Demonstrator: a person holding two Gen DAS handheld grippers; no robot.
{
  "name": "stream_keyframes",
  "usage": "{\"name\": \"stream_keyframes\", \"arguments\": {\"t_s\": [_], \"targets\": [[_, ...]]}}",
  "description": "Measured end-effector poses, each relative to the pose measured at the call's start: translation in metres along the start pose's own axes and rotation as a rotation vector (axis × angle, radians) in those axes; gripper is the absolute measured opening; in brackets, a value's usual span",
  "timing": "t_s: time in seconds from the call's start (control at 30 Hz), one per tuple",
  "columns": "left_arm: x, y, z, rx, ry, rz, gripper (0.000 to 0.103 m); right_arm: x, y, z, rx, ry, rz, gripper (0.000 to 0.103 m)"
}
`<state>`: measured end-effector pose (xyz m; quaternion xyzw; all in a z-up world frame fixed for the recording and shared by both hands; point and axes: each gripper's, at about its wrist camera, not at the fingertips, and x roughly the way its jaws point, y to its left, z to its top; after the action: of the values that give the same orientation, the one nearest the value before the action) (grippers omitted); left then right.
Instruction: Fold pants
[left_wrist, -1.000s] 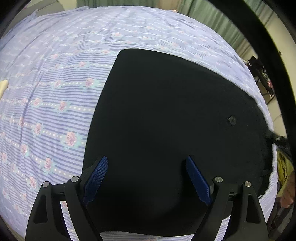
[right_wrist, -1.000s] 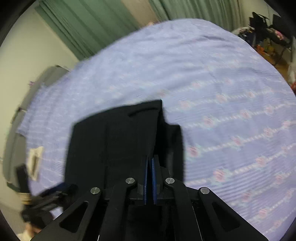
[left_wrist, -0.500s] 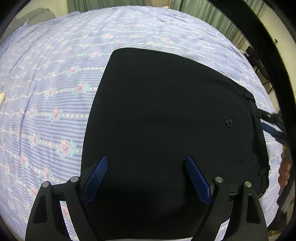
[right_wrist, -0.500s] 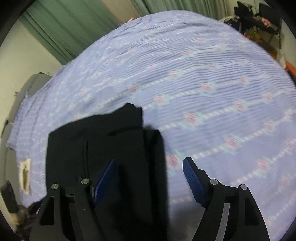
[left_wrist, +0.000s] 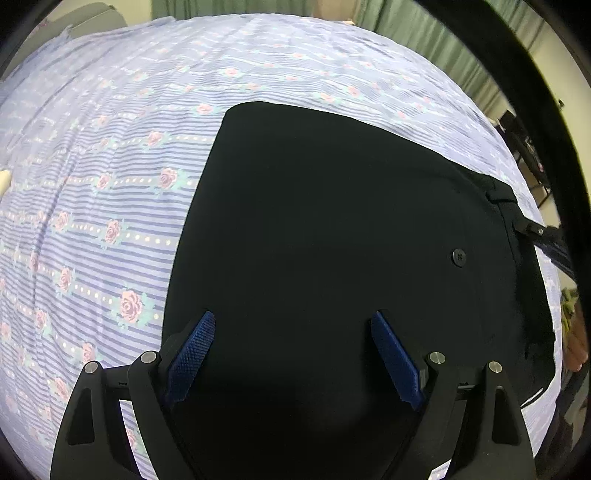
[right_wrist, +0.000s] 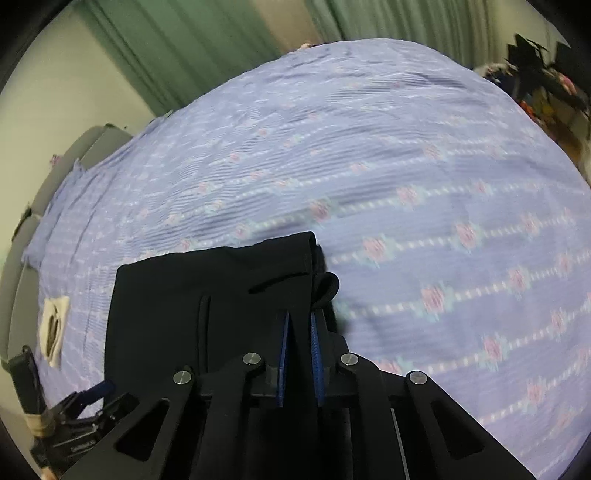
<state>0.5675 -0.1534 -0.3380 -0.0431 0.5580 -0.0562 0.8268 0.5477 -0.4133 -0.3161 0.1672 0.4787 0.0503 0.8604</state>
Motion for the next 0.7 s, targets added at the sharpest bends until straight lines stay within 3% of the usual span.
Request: {"name": "stream_keyframes", "arguments": {"t_s": [0.23, 0.33, 0.4, 0.47, 0.57, 0.7], "targets": [[0.0, -0.003, 0.005, 0.024, -0.002, 0.023, 0.087, 0.025, -0.019, 0.0, 0.001, 0.039, -0.094, 0.016], [-0.003, -0.003, 0.004, 0.047, -0.003, 0.055, 0.087, 0.016, -0.02, -0.001, -0.005, 0.031, -0.163, 0.039], [-0.009, 0.001, 0.001, 0.039, -0.021, 0.06, 0.087, -0.004, -0.017, -0.004, -0.015, -0.002, -0.229, 0.063], [-0.021, 0.007, -0.003, 0.033, -0.044, 0.066, 0.087, -0.031, -0.009, -0.013, -0.042, -0.059, -0.242, 0.072], [-0.04, 0.016, -0.012, 0.039, -0.086, 0.085, 0.089, -0.068, 0.0, -0.038, -0.056, -0.108, -0.223, 0.075], [-0.064, 0.025, -0.028, 0.054, -0.13, 0.117, 0.09, -0.089, 0.008, -0.081, 0.025, -0.086, -0.146, 0.075]]}}
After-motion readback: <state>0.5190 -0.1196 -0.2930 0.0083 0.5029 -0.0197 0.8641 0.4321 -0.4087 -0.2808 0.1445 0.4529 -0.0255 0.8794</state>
